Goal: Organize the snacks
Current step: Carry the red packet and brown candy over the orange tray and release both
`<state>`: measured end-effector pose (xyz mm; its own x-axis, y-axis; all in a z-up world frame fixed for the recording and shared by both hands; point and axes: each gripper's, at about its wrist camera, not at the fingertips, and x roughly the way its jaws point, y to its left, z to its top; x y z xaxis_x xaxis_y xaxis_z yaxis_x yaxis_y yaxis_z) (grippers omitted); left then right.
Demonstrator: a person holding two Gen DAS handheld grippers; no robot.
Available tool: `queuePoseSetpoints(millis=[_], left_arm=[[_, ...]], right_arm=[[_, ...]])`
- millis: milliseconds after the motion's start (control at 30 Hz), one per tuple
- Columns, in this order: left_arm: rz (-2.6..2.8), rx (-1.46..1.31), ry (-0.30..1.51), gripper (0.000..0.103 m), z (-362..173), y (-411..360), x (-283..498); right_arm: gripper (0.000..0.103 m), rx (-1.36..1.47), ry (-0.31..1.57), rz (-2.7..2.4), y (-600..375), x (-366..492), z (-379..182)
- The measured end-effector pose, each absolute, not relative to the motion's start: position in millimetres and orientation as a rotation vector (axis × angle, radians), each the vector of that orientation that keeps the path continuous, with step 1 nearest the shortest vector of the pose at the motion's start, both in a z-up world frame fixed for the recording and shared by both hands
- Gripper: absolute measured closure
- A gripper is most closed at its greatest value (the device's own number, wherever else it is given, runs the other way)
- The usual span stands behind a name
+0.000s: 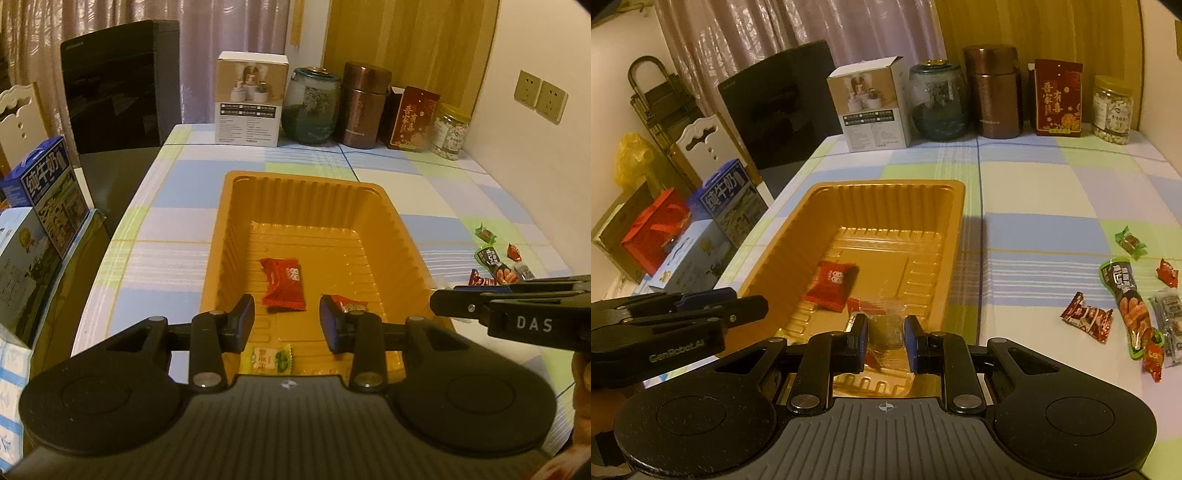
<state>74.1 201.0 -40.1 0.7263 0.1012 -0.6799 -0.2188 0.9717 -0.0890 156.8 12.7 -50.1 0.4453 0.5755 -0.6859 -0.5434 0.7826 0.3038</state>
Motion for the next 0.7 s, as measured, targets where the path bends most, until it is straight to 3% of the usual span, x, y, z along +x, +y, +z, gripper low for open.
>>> queuePoseSetpoints(millis=[400, 700], left_arm=[[0.196, -0.196, 0.738, 0.067, -36, 206, 61], [0.205, -0.206, 0.739, 0.06, -38, 209, 60]], right_arm=[[0.081, 0.041, 0.848, 0.71, 27, 154, -43], [0.08, 0.097, 0.838, 0.744, 33, 162, -39]])
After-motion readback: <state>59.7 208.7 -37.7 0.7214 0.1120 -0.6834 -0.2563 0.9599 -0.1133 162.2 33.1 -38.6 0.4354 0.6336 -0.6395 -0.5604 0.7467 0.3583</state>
